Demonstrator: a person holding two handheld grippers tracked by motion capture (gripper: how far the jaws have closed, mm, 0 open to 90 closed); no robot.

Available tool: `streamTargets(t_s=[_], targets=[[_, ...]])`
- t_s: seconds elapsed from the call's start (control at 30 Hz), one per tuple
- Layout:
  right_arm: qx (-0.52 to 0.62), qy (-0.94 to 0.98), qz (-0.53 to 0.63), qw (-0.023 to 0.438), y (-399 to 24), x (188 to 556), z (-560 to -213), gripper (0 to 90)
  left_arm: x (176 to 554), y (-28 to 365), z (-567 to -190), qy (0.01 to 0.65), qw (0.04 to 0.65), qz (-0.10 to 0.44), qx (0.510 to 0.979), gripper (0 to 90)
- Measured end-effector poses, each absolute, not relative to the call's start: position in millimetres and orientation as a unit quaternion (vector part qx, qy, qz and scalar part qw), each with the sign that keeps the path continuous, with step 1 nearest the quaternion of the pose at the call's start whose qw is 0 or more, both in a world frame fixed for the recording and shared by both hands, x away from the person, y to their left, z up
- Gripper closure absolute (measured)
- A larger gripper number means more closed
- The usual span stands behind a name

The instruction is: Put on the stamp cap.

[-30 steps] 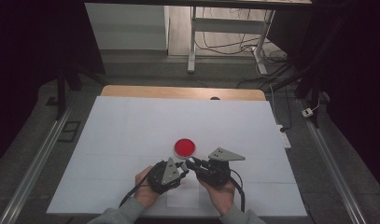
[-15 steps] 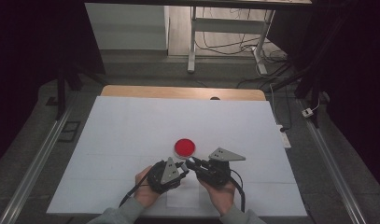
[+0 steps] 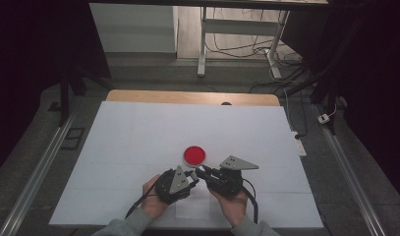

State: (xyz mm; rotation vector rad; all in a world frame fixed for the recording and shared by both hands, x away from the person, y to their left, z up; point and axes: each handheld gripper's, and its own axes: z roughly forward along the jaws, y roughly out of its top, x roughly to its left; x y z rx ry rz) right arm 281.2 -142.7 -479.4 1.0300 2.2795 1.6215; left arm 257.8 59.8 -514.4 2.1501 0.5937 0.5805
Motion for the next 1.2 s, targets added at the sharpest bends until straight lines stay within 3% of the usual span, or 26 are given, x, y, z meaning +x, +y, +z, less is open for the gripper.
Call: streamTargets(t_s=[0.3, 0.77, 1.2], targets=[[0.344, 0.762, 0.544, 0.079, -143, 281, -479, 75.4, 259, 59, -516, 0.236, 0.401, 0.228, 0.855, 61.3], [0.346, 0.761, 0.542, 0.081, -145, 282, -479, 75.4, 261, 62, -517, 0.253, 0.402, 0.222, 0.852, 43.4], [0.344, 0.763, 0.54, 0.085, -149, 285, -479, 75.4, 253, 100, -511, 0.29, 0.41, 0.201, 0.841, 32.3]])
